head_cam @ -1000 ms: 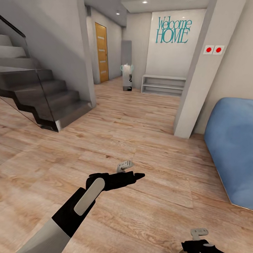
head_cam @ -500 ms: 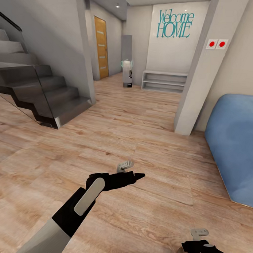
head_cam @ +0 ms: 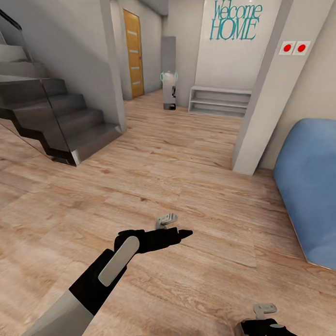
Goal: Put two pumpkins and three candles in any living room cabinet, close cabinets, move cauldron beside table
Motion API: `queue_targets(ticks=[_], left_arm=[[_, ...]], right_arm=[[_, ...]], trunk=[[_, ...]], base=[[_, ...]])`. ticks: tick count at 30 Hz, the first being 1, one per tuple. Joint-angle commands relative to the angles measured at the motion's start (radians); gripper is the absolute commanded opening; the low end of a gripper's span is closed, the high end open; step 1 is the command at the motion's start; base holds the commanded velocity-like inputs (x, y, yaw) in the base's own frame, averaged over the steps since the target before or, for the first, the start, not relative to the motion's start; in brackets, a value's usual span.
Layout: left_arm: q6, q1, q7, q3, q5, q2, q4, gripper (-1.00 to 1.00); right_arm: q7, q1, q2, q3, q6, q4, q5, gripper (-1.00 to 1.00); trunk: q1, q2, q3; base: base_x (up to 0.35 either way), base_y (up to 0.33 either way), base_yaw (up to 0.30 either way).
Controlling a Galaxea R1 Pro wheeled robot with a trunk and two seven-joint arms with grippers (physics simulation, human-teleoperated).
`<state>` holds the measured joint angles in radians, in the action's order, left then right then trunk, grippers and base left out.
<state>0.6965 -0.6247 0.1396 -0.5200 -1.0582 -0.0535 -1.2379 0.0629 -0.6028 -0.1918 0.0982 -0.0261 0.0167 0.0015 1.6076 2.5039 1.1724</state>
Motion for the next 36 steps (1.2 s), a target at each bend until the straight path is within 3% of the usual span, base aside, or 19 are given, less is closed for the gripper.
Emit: queue_targets(ticks=[1,4,19,36], left_arm=[[0.000,0.000,0.000,0.000,0.000,0.000,0.000,1.00],[0.000,0.000,0.000,0.000,0.000,0.000,0.000,1.00],[-0.001,0.000,0.000,0.000,0.000,0.000,0.000,1.00],[-0.001,0.000,0.000,0.000,0.000,0.000,0.001,1.00]], right_arm=[[0.000,0.000,0.000,0.000,0.000,0.000,0.000,1.00],[0.000,0.000,0.000,0.000,-0.002,-0.001,0.000,1.00],[0.008,0.000,0.000,0.001,-0.023,-0.003,0.003,1.00],[0.008,0.000,0.000,0.002,-0.031,-0.003,0.002,1.00]], trunk=[[0.000,0.000,0.004],[0.002,0.001,0.016],[0.002,0.001,0.016],[0.009,0.005,0.077]], base=[[0.000,0.000,0.000],[0.000,0.000,0.000],[0.000,0.000,0.000],[0.000,0.000,0.000]])
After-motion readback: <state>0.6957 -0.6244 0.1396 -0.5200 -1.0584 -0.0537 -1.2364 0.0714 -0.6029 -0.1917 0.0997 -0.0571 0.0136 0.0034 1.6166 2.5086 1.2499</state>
